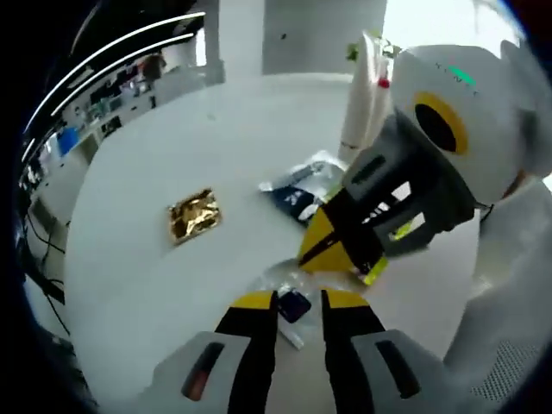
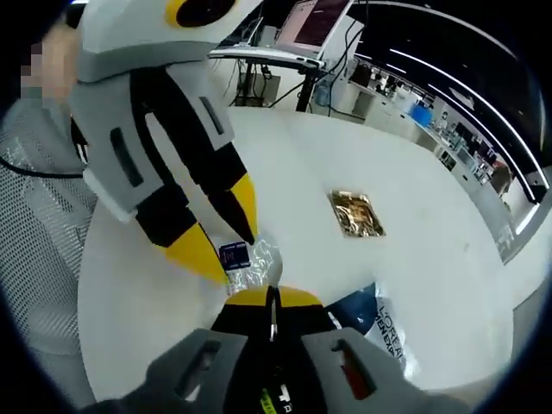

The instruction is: Arrange the skincare products in the storage area until every visible bottle or jar stands upright without overlapping.

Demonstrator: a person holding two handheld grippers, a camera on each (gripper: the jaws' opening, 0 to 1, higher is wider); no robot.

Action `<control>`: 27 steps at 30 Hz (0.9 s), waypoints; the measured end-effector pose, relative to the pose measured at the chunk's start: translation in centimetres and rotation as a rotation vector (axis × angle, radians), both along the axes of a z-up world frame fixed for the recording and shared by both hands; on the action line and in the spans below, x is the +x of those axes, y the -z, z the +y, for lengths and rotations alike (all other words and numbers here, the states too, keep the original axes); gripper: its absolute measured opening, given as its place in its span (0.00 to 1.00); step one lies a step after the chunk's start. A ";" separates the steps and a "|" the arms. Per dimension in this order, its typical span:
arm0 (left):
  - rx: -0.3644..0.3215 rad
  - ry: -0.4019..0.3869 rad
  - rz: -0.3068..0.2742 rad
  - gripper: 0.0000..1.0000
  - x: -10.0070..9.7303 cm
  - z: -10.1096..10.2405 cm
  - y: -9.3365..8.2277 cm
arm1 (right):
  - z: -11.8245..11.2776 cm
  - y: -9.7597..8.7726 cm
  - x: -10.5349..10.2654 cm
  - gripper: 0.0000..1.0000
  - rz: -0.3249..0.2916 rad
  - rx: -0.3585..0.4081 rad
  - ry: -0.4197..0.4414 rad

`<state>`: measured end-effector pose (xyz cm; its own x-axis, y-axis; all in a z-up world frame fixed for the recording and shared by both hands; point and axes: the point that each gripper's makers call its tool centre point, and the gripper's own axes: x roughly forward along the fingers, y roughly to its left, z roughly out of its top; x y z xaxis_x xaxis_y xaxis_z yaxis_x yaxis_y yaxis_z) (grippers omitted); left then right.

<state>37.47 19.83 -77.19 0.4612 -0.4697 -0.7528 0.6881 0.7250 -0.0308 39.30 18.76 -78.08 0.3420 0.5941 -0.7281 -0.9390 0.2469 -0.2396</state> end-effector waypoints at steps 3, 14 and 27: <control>0.079 0.049 -0.024 0.19 0.1 0.1 0.7 | 0.0 0.0 0.0 0.01 -0.001 0.000 -0.005; 0.072 0.041 -0.018 0.18 0.1 0.0 0.8 | 0.0 -0.4 0.6 0.11 -0.062 -0.002 -0.019; 0.075 0.032 -0.022 0.18 0.1 0.1 0.7 | -2.3 -1.0 -0.5 0.32 -0.030 0.022 0.038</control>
<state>37.58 19.90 -77.92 0.4635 -0.4267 -0.7766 0.7107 0.7024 0.0382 38.81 16.42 -77.10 0.3857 0.5964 -0.7040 -0.9214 0.2875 -0.2613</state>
